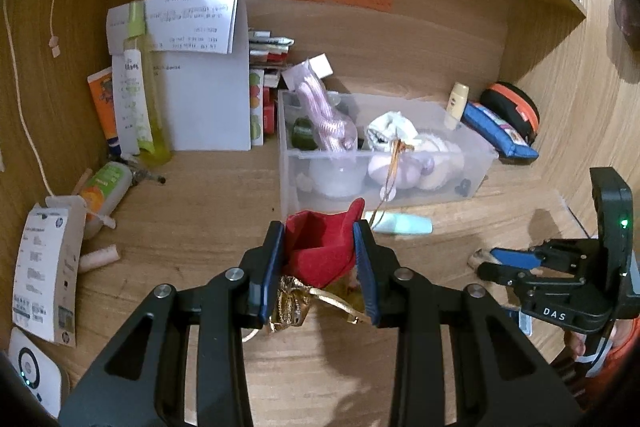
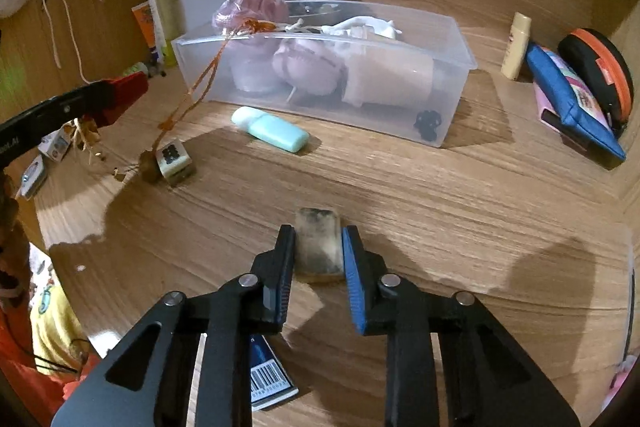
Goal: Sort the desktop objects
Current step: 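Carry the red pouch and glass block into the clear box and open both tools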
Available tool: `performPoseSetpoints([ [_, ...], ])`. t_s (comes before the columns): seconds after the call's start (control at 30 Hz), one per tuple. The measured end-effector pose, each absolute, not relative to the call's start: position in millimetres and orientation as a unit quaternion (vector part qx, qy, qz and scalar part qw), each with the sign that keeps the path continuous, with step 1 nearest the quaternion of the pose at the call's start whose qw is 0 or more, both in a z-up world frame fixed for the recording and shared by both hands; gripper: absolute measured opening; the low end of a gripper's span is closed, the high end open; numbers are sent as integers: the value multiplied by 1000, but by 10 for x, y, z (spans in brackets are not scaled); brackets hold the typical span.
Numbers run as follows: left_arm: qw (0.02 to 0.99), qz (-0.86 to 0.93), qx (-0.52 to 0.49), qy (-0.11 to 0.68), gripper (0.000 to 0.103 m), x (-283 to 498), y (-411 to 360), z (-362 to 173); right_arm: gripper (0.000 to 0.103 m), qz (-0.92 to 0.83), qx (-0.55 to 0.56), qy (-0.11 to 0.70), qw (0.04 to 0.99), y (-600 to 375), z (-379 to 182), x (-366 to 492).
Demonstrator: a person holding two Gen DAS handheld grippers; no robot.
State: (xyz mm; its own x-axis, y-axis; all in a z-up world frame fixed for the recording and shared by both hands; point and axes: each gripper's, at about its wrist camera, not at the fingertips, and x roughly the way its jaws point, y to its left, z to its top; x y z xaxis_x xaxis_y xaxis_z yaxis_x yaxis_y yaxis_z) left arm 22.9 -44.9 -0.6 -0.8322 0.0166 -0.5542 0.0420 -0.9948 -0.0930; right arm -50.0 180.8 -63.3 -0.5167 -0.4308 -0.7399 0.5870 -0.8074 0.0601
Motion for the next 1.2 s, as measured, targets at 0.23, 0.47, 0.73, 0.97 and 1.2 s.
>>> performPoseSetpoints([
  [0.23, 1, -962, 269, 48, 34, 126, -469, 169, 22, -875, 372, 81, 298, 1862, -419, -551],
  [0.47, -2, -966, 253, 43, 34, -38, -477, 307, 22, -892, 343, 63, 286, 1952, -177, -665],
  [0.73, -8, -966, 253, 54, 34, -325, -544, 393, 22, -902, 326, 53, 278, 1974, 40, -908],
  [0.97, -20, -968, 247, 40, 34, -591, -460, 527, 22, -902, 315, 50, 290, 1919, 166, -1135],
  [1.2, -28, -969, 243, 27, 34, -857, -279, 667, 22, -900, 312, 51, 299, 1810, 254, -1379],
])
